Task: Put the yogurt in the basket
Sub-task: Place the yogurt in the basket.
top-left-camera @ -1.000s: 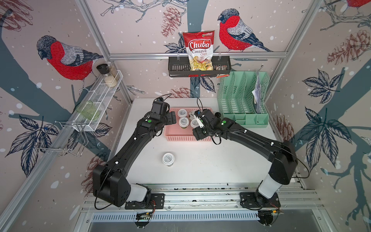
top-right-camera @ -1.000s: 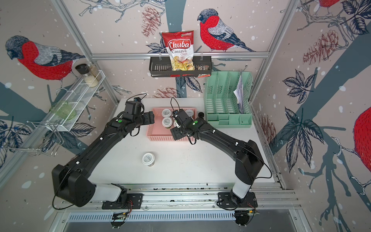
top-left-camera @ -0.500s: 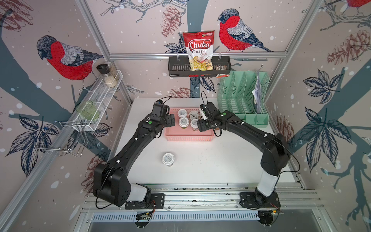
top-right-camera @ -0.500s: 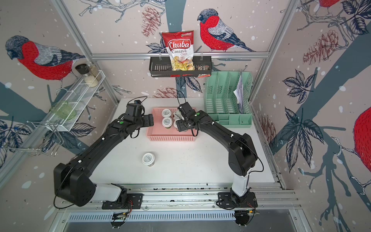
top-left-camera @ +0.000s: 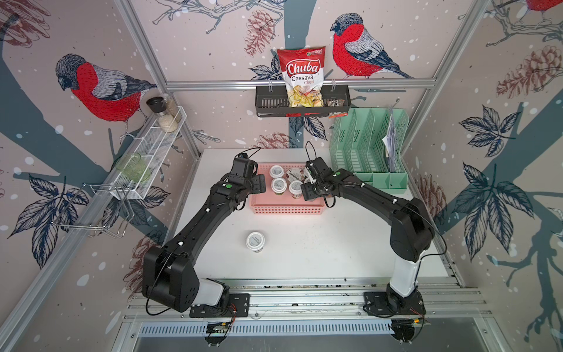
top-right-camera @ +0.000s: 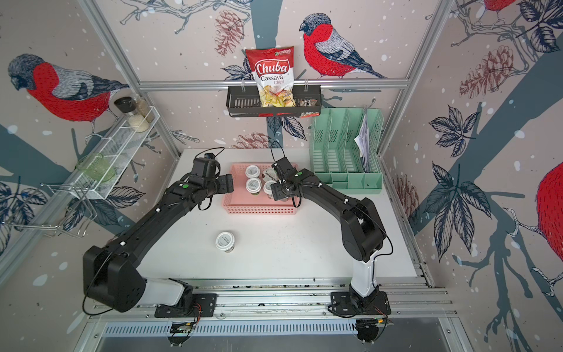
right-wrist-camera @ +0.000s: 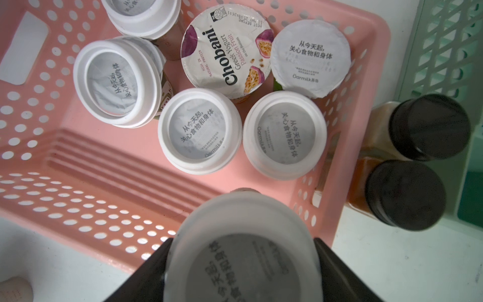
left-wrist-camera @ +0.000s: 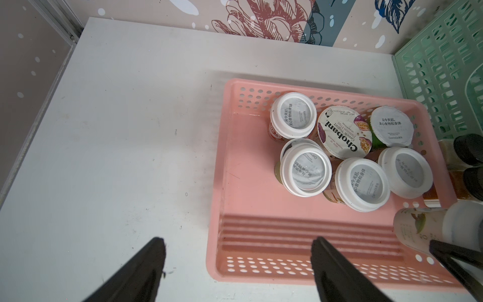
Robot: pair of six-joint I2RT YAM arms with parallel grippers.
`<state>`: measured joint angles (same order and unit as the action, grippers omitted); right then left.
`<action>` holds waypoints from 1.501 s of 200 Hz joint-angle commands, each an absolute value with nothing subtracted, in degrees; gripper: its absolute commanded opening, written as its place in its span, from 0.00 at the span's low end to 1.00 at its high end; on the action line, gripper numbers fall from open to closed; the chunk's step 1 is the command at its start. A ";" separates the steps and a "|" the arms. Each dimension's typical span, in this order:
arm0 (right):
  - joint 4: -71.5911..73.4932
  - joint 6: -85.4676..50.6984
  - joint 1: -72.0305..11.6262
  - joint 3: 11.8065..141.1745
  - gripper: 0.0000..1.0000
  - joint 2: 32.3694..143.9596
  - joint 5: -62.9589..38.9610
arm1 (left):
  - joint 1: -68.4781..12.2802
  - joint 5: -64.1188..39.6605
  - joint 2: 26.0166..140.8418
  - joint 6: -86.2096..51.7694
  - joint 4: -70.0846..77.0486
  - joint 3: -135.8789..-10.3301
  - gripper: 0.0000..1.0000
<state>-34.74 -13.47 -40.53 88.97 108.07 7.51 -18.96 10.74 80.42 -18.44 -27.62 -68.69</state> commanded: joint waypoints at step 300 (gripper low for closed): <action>-30.17 -13.30 -39.81 85.96 0.81 113.19 7.55 | -17.87 10.89 81.78 -18.02 -26.38 -68.84 0.90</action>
<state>-30.06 -13.63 -39.86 85.89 113.01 7.07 -18.13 10.63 81.87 -18.44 -27.62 -68.69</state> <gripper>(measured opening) 0.814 0.898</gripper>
